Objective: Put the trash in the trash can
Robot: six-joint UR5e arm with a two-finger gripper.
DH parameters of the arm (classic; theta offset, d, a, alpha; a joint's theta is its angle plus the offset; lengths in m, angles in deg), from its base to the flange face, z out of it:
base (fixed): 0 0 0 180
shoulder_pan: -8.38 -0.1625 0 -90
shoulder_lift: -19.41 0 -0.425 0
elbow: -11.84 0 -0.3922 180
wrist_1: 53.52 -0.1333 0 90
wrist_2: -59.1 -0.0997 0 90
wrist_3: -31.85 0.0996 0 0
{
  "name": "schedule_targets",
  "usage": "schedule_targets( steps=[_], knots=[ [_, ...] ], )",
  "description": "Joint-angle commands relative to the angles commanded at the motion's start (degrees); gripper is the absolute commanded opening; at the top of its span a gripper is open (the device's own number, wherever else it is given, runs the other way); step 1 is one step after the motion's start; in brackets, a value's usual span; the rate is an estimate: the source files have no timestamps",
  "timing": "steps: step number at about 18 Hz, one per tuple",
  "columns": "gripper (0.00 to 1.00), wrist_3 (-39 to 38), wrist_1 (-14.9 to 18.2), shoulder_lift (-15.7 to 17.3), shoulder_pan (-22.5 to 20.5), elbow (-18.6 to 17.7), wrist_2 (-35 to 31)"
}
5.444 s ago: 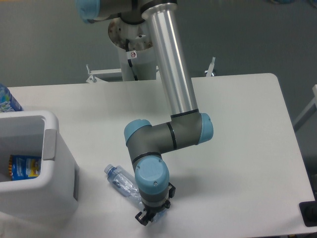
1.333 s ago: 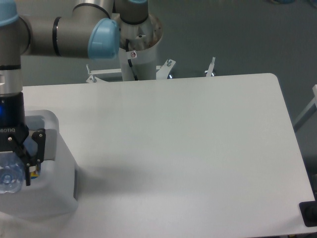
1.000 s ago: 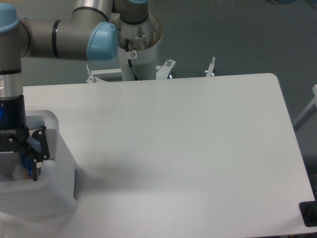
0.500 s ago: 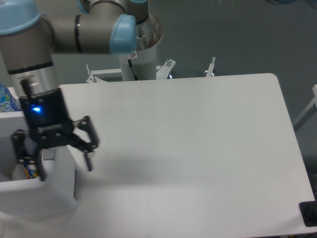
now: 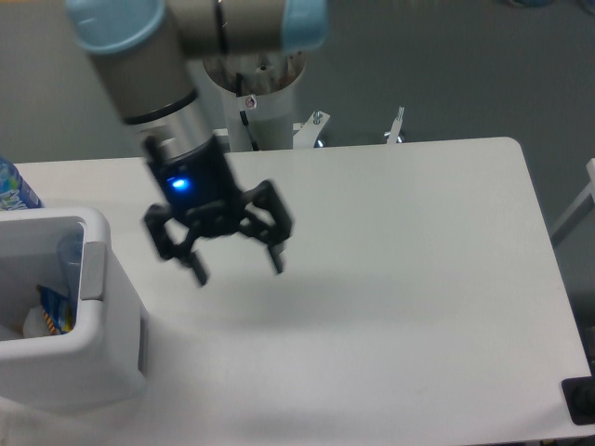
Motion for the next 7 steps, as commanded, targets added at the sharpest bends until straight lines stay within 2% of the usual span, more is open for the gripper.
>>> schedule_targets(
  steps=[3,7],
  knots=[
    [1.0,9.7,3.8,2.3,-4.5,-1.4,0.4],
    [1.0,17.3,4.9,4.3,-10.1,-2.9,2.9]
  ],
)
